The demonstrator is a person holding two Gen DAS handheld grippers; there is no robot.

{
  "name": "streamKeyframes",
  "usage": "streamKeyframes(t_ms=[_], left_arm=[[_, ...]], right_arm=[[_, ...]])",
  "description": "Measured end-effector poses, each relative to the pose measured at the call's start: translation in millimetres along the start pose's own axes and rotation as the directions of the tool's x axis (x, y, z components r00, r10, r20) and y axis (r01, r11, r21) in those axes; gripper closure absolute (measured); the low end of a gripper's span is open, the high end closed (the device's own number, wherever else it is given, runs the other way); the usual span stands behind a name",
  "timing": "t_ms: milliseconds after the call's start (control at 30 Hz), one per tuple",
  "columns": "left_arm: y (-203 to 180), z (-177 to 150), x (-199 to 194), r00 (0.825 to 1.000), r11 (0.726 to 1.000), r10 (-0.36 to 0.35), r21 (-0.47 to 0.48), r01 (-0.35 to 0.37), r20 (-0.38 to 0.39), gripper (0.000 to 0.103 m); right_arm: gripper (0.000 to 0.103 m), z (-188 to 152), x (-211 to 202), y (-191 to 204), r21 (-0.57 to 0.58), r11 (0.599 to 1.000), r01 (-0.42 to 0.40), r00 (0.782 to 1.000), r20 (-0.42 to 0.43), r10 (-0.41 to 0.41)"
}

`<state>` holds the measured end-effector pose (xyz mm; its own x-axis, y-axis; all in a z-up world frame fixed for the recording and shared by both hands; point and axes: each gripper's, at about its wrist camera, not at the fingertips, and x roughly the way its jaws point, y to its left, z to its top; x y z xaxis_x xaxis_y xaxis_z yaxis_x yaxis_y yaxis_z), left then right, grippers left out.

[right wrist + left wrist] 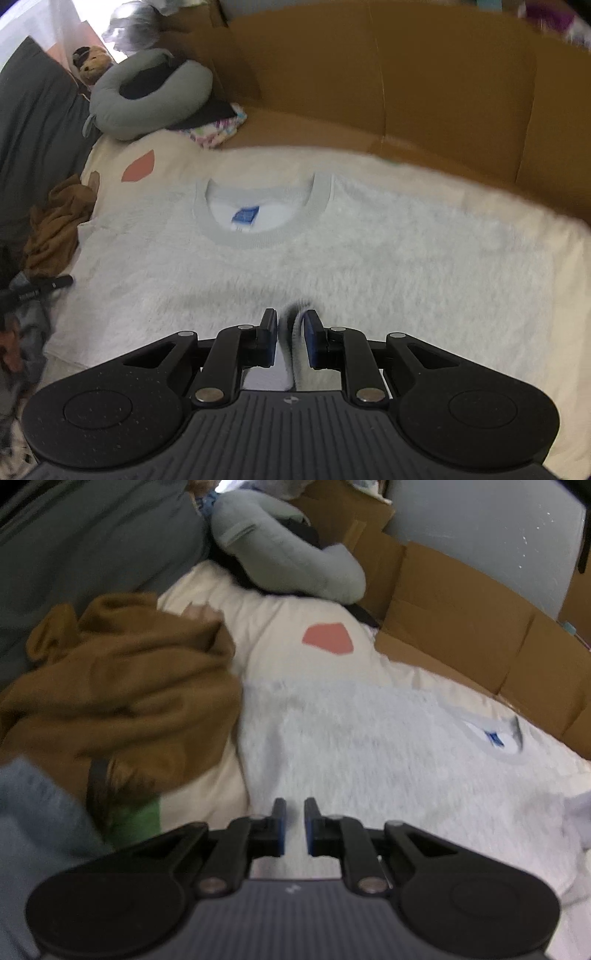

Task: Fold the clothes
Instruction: 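Open the right gripper to release the cuff and withdraw it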

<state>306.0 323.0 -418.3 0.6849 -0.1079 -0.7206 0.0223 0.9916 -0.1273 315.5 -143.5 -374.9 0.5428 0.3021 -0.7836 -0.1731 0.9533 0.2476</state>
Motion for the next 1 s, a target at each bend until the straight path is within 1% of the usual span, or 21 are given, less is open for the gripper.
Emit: streamKeyframes(t_ms=[133,200,267,367,400,500,533,567,600,667,733,767,867,1000], left_arm=[[-0.9,13.1,6.6,0.999,1.000,0.007,0.001,-0.007,0.038,0.091],[-3.1,17.6,14.0,0.999,1.000,0.005,0.021,-0.006,0.038,0.090],[-2.6,20.0,25.7,1.000,0.999,0.008,0.032,-0.009,0.022,0.087],[0.8,23.4,43.2,1.000,1.000,0.015,0.023,-0.015,-0.003,0.087],[2.6,24.6,48.1,1.000,1.000,0.020,0.021,-0.020,-0.010,0.087],[8.7,29.0,60.9,0.999,0.999,0.027,0.019,-0.027,-0.022,0.087],[11.2,30.8,63.9,0.999,0.999,0.026,0.019,-0.026,-0.023,0.087],[14.1,33.5,67.3,0.999,1.000,0.024,0.016,-0.024,-0.025,0.089],[18.8,36.9,71.3,0.999,1.000,0.014,-0.005,-0.014,-0.031,0.091],[28.2,42.6,76.3,0.999,0.999,0.013,-0.048,-0.015,-0.043,0.100],[31.3,46.8,77.1,0.999,0.999,0.016,-0.030,-0.018,-0.042,0.100],[30.0,48.8,77.1,0.999,1.000,0.029,-0.006,-0.029,-0.040,0.100],[28.3,55.6,74.6,0.998,0.998,0.063,-0.001,-0.063,-0.028,0.100],[26.6,60.7,58.9,0.997,0.996,0.076,-0.053,-0.076,-0.004,0.100]], right_arm=[[0.087,5.4,-3.8,-5.9,0.011,0.998,0.061,0.998,0.024,-0.061],[0.087,5.4,-4.4,-9.1,0.016,0.998,0.065,0.998,0.024,-0.065],[0.087,3.2,-2.6,-5.1,0.006,1.000,0.029,0.999,0.018,-0.029],[0.087,-2.3,6.9,4.8,-0.004,0.997,-0.073,0.997,-0.003,0.073],[0.087,-5.9,13.1,9.5,-0.016,0.994,-0.107,0.994,-0.019,0.107],[0.087,-20.5,30.5,19.1,-0.048,0.986,-0.160,0.984,-0.089,0.155],[0.087,-25.4,36.0,20.9,-0.061,0.985,-0.162,0.982,-0.109,0.154],[0.086,-30.2,41.4,22.6,-0.074,0.984,-0.164,0.980,-0.129,0.153],[0.084,-34.0,45.5,22.7,-0.082,0.985,-0.154,0.979,-0.144,0.141],[0.084,-39.3,50.1,20.2,-0.091,0.985,-0.150,0.978,-0.158,0.134],[0.084,-42.5,51.9,17.5,-0.093,0.984,-0.153,0.977,-0.161,0.137],[0.084,-44.0,52.3,17.0,-0.094,0.984,-0.153,0.977,-0.162,0.137],[0.085,-48.5,53.4,15.5,-0.100,0.983,-0.153,0.977,-0.162,0.136],[0.086,-49.6,47.9,10.1,-0.084,0.986,-0.144,0.979,-0.158,0.130]])
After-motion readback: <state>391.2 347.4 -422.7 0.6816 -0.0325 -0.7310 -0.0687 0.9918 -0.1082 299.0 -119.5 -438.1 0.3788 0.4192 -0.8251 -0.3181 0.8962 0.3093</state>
